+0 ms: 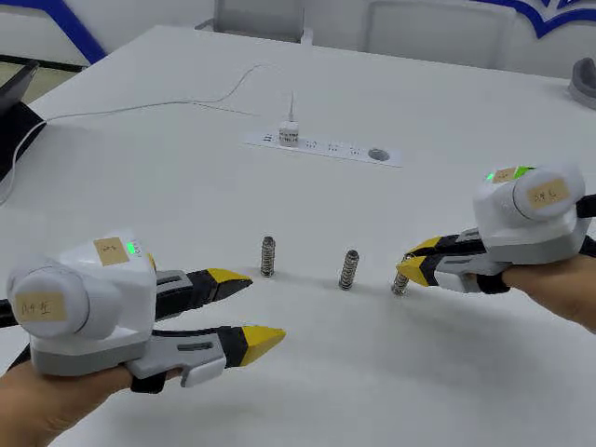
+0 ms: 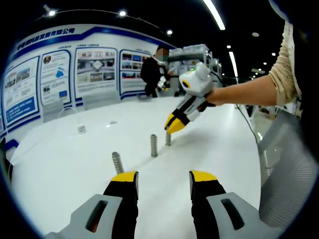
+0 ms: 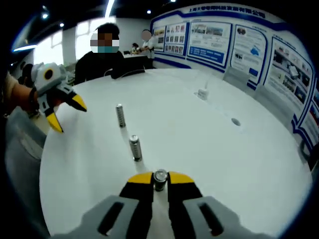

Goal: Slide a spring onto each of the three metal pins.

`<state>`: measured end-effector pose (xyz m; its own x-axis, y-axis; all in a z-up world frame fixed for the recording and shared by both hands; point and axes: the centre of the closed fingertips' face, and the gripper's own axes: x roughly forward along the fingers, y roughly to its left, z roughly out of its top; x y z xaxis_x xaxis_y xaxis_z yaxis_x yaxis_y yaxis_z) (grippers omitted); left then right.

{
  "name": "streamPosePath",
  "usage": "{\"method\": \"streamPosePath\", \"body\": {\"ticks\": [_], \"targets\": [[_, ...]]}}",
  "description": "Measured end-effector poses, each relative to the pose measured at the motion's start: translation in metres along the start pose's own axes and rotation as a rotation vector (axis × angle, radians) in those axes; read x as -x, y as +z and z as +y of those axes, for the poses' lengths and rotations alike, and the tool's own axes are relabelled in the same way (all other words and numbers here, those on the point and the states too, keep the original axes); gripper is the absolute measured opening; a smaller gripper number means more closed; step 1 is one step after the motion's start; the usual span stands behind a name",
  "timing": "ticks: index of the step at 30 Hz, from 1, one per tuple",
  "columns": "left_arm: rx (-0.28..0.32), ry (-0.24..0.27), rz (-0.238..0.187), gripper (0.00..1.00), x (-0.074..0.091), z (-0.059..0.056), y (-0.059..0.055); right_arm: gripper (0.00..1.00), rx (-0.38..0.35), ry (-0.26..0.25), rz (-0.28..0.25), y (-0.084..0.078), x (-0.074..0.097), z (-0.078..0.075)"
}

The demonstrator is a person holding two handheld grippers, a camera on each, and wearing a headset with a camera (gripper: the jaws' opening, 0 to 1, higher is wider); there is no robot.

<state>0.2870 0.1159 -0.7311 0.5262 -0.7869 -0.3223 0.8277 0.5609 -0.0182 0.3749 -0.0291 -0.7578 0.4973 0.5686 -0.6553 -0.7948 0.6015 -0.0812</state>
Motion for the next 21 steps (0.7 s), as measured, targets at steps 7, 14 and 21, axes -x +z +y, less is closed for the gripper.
{"method": "streamPosePath", "body": {"ticks": [7,14,21], "targets": [[0.005,0.007,-0.001,0.42,0.0017,0.0022,-0.0005,0.12,-0.01,0.001,0.033,-0.0075,0.0,0.0003],[0.006,0.011,-0.003,0.42,0.0021,0.0029,0.0014,0.12,-0.022,0.004,0.031,-0.0078,0.0009,0.0008],[0.014,0.025,-0.004,0.42,0.0036,0.008,-0.0001,0.12,-0.024,0.003,0.034,-0.008,0.0004,-0.0001]]}}
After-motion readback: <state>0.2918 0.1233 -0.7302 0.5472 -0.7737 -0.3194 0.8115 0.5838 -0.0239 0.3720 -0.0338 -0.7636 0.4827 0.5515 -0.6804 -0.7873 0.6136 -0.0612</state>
